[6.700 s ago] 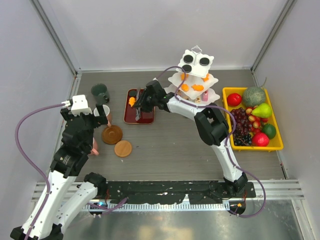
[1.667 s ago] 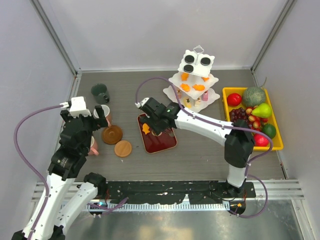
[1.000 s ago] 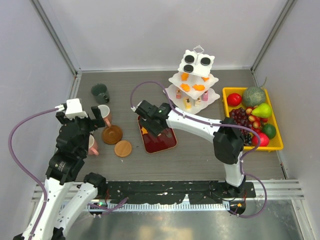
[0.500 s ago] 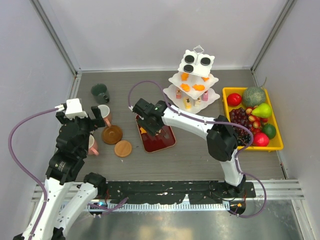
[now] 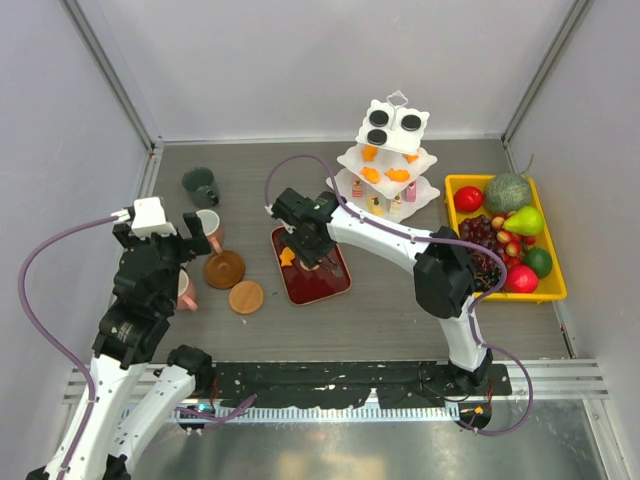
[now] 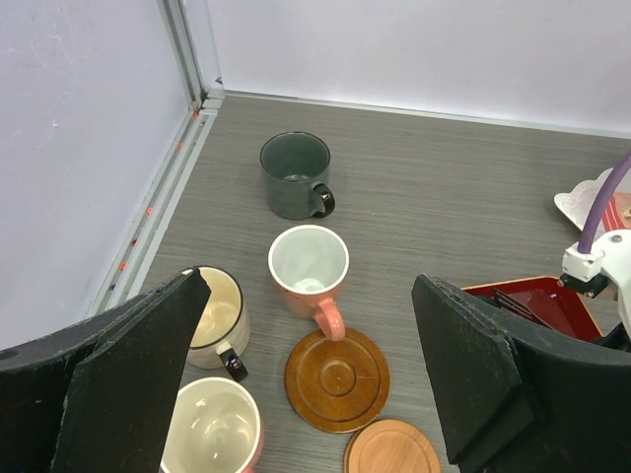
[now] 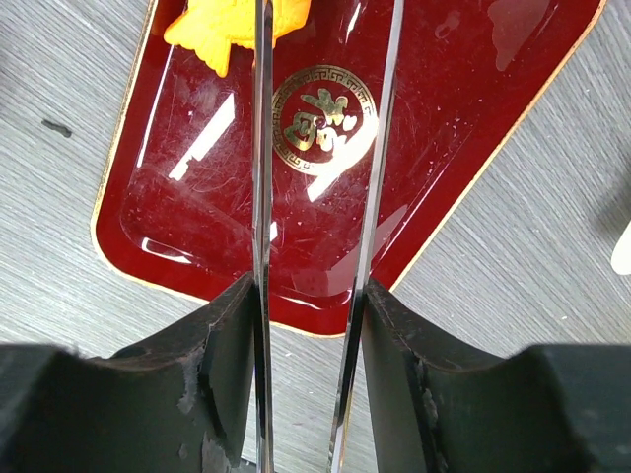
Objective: Serve the afternoon tea
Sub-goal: Pick up the desert from the tray, then place the desert on the desert table, then place the clamp on the tray.
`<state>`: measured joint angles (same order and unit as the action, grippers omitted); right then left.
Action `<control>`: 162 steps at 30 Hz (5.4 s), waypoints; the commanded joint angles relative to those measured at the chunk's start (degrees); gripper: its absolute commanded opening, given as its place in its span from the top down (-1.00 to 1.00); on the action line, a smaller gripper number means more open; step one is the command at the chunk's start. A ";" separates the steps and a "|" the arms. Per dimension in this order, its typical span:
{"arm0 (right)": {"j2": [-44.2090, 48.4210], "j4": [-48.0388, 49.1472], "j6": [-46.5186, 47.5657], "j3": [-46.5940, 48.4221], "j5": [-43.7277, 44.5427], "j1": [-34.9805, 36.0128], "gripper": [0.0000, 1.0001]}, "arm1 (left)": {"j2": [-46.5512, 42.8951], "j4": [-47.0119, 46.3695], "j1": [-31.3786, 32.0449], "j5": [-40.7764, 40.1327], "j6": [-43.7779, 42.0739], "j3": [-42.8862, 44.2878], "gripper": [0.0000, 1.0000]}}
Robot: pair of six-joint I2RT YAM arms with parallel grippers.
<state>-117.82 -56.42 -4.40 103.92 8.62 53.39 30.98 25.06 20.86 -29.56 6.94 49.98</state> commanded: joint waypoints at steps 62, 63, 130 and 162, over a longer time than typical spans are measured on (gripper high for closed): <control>26.77 -12.31 8.97 13.59 7.64 -28.86 0.13 | 1.27 -4.05 -0.12 -1.02 -1.14 -0.85 -0.94; 26.68 -12.22 8.97 13.33 7.55 -28.78 0.13 | 1.27 -4.05 -0.12 -1.02 -1.14 -0.76 -0.95; 22.65 54.84 -22.57 -46.88 16.52 5.50 -0.13 | 0.40 -4.76 -0.12 -0.76 -0.79 -1.46 -0.94; 35.90 35.77 -24.69 -52.06 15.90 7.26 -0.15 | 0.13 -4.76 -0.12 -0.50 -0.88 -1.55 -0.94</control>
<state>-83.88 -16.80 -28.51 55.02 23.83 60.38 31.57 23.40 20.86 -30.17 5.74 48.47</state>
